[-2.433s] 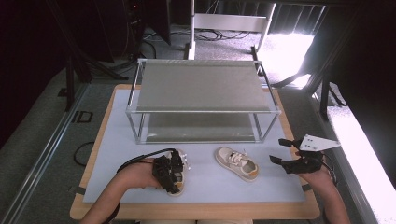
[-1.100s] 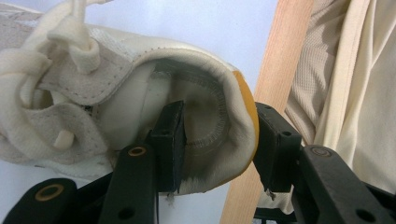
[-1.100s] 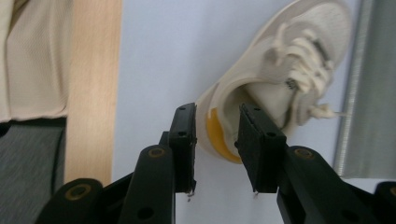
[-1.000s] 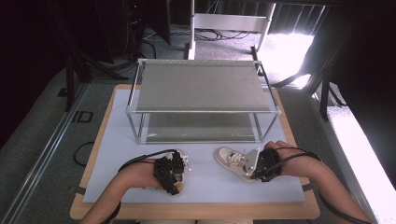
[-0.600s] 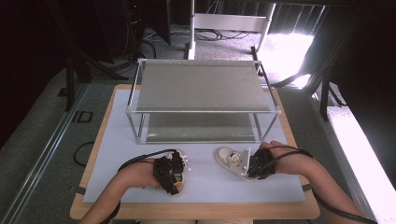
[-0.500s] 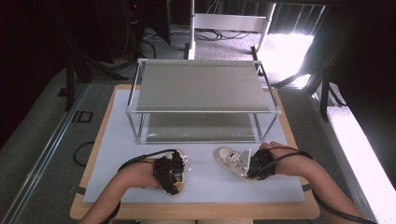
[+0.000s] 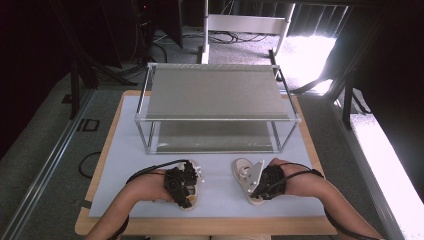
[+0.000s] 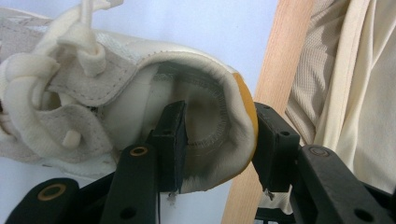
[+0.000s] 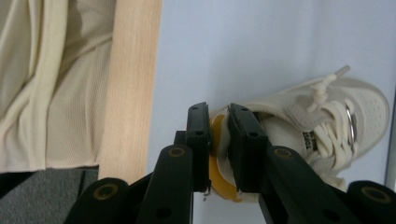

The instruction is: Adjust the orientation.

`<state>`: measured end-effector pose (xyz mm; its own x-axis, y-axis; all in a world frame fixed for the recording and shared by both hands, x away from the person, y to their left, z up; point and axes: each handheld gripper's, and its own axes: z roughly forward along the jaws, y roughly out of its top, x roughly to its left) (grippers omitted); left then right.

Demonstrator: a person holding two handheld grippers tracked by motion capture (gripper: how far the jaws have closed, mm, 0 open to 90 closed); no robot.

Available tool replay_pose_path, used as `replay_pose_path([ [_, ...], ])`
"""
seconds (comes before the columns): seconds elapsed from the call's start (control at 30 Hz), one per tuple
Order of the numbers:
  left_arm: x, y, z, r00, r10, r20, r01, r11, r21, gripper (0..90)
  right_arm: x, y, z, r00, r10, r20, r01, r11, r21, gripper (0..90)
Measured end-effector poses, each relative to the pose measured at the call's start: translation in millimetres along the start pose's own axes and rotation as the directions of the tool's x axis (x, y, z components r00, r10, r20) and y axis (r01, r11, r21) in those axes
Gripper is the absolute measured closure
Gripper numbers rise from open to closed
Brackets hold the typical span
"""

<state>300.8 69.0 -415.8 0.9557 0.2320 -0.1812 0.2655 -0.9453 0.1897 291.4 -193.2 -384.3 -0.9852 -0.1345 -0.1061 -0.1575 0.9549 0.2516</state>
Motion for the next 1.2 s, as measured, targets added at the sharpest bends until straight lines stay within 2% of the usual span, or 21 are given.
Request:
replay_pose_path([
  [0.2,0.1,0.0,0.6,1.0,0.005,-0.001,-0.005,1.0,-0.009,57.7,1.3,6.9,8.1,0.9994,0.017,-0.03,-0.018,0.999,-0.036,78.3],
  [0.27,-0.5,0.2,0.6,1.0,0.006,-0.004,-0.006,0.9999,-0.014,57.7,1.6,8.3,9.2,0.9995,0.019,-0.024,-0.02,0.999,-0.041,78.0],
  [0.37,-1.1,-0.1,-0.8,0.9999,0.007,-0.01,-0.008,0.9997,-0.021,58.1,0.5,7.8,5.5,0.9993,0.034,-0.014,-0.034,0.998,-0.046,71.8],
  [0.43,-0.6,-0.7,-1.8,0.9999,0.007,-0.008,-0.007,0.9997,-0.023,58.2,0.8,5.4,1.7,0.999,0.041,-0.015,-0.042,0.999,-0.032,64.6],
  [0.5,-0.2,-0.9,-1.4,1.0,0.006,-0.005,-0.006,0.9997,-0.023,58.2,1.0,1.9,0.0,0.9986,0.051,-0.015,-0.051,0.999,0.0,62.8],
  [0.6,0.1,-0.3,0.1,1.0,0.001,0.001,-0.001,0.9998,-0.019,58.1,1.3,-2.1,5.0,0.9987,0.05,-0.006,-0.049,0.998,0.041,62.6],
  [0.77,0.0,1.5,3.2,1.0,0.004,0.001,-0.004,0.9999,-0.009,58.2,0.3,-3.3,6.3,0.9979,0.04,-0.05,-0.039,0.999,0.029,70.4],
  [0.9,0.4,1.7,4.3,1.0,0.005,0.003,-0.005,0.9999,-0.009,58.1,0.6,-0.6,6.9,0.998,0.031,-0.055,-0.029,0.998,0.049,70.0],
  [1.0,0.3,1.0,3.6,1.0,0.006,0.004,-0.006,1.0,-0.007,58.1,0.5,1.8,12.4,0.9972,0.022,-0.071,-0.016,0.996,0.093,68.2],
  [1.13,-0.2,-0.1,3.0,1.0,0.001,0.003,-0.001,0.9999,-0.011,58.2,-1.0,4.2,13.8,0.9969,0.021,-0.076,-0.013,0.994,0.108,70.5],
  [1.17,0.3,-1.4,2.3,1.0,0.002,0.003,-0.002,0.9999,-0.011,58.1,0.2,7.1,13.5,0.9972,0.011,-0.074,-0.002,0.992,0.123,73.9],
  [1.2,0.3,-1.4,2.3,1.0,0.002,0.003,-0.002,0.9999,-0.011,58.2,0.2,8.5,13.2,0.9978,0.007,-0.066,0.0,0.993,0.115,74.0],
])
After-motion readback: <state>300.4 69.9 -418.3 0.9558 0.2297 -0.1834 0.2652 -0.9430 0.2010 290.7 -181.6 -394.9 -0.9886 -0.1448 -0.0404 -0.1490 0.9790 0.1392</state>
